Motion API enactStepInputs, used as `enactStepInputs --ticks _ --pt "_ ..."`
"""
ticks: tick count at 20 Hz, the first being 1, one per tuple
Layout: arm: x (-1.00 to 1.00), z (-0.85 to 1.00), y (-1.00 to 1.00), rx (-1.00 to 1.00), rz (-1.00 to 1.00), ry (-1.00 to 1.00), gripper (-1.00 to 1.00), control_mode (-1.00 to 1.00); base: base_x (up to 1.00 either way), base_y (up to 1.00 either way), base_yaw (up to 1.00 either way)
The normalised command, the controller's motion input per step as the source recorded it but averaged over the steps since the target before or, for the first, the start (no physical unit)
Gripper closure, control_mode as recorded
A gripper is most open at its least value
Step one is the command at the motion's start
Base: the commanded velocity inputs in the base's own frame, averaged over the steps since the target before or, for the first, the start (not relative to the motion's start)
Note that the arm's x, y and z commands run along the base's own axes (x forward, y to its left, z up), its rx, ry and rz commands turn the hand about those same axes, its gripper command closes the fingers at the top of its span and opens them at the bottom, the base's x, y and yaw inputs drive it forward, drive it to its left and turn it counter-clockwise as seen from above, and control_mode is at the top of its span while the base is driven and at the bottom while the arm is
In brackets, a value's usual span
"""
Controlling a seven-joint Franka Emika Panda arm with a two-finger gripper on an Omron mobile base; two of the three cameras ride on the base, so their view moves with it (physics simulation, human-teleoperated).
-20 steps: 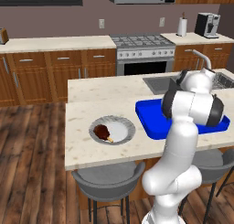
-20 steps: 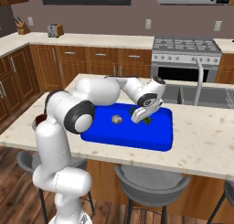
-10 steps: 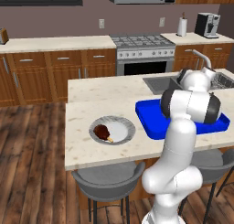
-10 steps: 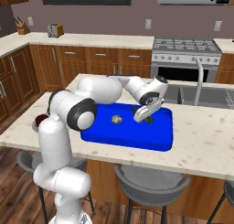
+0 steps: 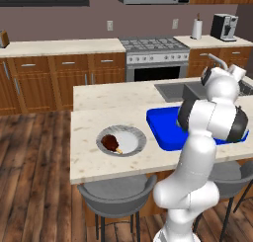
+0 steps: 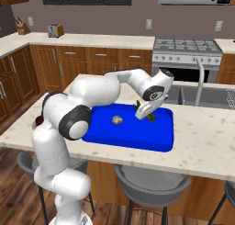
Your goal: Create a steak meal by picking up the steak and asparagus from the tray and placing them on the plate. Leave the garlic on the tray.
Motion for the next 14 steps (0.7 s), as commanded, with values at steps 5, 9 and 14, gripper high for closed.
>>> enactStepInputs --ticks 5,9,14 --pt "-0.76 0.87 0.44 -0.03 0.0 -0.01 1.0 -1.0 0.0 0.0 0.0" --pt "-0.59 0.68 0.77 -0.06 -0.01 0.0 1.0 -1.0 0.0 0.0 0.0" --pt "-0.46 0.51 0.86 -0.04 -0.07 0.08 1.0 -1.0 0.0 0.0 0.0"
